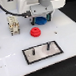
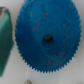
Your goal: Insert the blue gear onto the right peg, followed by the red gear
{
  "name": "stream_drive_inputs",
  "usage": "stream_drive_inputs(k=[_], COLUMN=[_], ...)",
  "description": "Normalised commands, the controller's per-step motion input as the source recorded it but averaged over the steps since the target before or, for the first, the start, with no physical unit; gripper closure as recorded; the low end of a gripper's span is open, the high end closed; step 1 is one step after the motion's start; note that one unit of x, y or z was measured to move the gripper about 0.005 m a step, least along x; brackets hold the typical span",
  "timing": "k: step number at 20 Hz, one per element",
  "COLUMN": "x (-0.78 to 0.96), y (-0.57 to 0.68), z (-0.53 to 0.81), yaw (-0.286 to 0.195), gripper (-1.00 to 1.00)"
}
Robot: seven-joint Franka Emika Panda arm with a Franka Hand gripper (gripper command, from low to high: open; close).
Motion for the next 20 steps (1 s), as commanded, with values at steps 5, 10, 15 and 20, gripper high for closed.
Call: stream_drive_inputs(k=[5, 10, 15, 20], x=[-0.08, 0.15, 0.44, 0.68], y=[0.00, 0.01, -0.04, -0.13], z=[0.00, 0.35, 0.50, 0.48], yaw=[0.000, 0.000, 0.000, 0.000], gripper=[1.00, 1.00, 1.00, 1.00])
